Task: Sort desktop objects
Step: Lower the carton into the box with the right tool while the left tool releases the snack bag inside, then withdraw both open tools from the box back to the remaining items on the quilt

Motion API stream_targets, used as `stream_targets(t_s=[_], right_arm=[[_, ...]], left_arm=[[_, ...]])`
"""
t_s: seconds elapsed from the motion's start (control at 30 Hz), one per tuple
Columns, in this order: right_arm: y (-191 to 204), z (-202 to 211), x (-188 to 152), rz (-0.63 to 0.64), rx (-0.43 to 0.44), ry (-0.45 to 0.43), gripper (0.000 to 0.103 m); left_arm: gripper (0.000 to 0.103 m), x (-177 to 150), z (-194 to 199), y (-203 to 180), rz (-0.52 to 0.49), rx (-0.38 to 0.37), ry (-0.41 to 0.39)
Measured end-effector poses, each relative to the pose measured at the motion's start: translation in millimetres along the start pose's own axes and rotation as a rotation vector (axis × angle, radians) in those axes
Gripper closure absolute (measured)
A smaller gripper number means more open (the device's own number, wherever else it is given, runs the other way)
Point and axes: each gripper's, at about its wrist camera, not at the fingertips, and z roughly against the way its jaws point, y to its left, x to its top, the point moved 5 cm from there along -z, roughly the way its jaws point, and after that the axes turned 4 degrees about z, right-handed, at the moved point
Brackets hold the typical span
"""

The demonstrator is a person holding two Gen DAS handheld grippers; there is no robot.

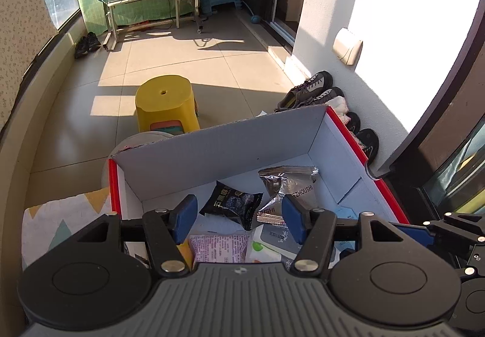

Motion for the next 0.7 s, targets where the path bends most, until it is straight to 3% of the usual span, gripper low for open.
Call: stream_targets(t_s=[0.37,0.7], right_arm=[[8,41,3,-0.023,0.051,-0.049,0.051],[15,75,-1,-0.037,0.059,-0.092,0.040]], left_arm=[[0.043,-17,52,1,0.020,0.000,-0.057],[0.043,-34,92,12,0.049,-0.005,-0.077]])
